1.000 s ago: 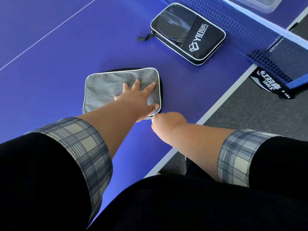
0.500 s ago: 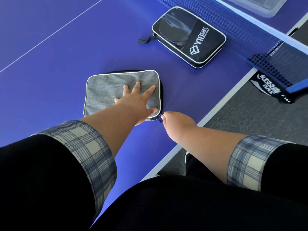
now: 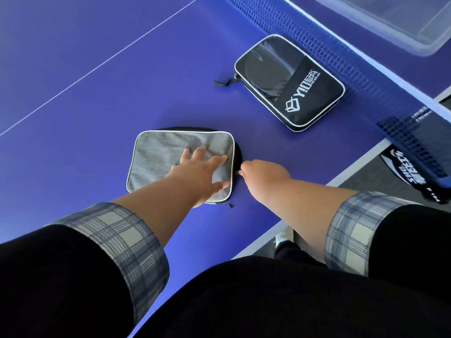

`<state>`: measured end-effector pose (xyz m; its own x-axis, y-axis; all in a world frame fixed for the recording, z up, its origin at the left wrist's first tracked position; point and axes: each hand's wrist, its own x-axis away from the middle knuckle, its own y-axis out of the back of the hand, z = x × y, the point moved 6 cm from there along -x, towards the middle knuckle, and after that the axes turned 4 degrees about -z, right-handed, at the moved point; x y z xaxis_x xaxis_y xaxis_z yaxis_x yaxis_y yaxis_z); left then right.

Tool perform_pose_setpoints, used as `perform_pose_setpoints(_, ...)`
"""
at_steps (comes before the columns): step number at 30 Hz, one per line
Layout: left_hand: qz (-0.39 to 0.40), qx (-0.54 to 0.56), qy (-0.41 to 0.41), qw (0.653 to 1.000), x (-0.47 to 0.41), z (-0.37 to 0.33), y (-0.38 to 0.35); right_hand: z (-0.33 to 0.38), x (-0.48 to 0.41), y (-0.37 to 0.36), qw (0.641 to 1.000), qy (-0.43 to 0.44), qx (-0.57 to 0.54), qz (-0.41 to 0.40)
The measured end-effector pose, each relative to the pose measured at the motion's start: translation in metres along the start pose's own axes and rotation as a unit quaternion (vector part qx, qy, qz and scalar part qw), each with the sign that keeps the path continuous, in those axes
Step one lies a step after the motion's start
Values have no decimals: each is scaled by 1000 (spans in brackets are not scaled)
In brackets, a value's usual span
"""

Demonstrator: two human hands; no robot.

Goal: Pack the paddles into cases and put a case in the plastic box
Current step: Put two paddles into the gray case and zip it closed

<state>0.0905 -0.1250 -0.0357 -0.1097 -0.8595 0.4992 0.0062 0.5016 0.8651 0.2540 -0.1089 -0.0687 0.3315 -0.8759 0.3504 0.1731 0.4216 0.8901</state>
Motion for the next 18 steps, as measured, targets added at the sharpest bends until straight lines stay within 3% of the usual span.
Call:
perform_pose_setpoints(8, -3, -6, 1, 1000, -35, -27, 26, -20, -55, 30, 997, 43, -43, 38)
perform_pose_setpoints(13, -47, 12, 81, 996, -48, -34, 36, -24, -65, 35, 989, 113, -43, 85)
perform_pose_setpoints(18, -26, -59, 102, 993, -61, -45, 38, -25, -66, 37, 978, 173, -13, 113)
